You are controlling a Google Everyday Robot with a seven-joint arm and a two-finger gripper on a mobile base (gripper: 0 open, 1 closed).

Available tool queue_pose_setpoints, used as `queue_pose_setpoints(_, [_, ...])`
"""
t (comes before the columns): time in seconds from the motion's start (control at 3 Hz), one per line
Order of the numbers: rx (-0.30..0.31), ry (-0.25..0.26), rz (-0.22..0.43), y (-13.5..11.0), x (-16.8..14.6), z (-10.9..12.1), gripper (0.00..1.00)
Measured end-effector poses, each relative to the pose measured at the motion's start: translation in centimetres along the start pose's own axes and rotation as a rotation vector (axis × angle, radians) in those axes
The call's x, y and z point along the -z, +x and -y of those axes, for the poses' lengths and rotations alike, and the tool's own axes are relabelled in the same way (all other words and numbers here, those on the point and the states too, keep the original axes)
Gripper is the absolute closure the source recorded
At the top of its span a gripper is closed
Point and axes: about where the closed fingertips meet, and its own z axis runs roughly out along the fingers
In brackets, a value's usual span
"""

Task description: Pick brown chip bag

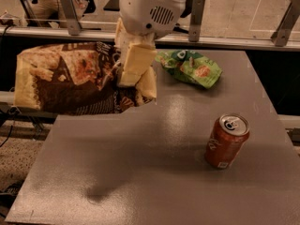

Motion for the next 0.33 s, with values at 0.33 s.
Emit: queue_pose_setpoints(0.33, [0.0,0.003,0.001,-0.05,0.02,0.03,1.0])
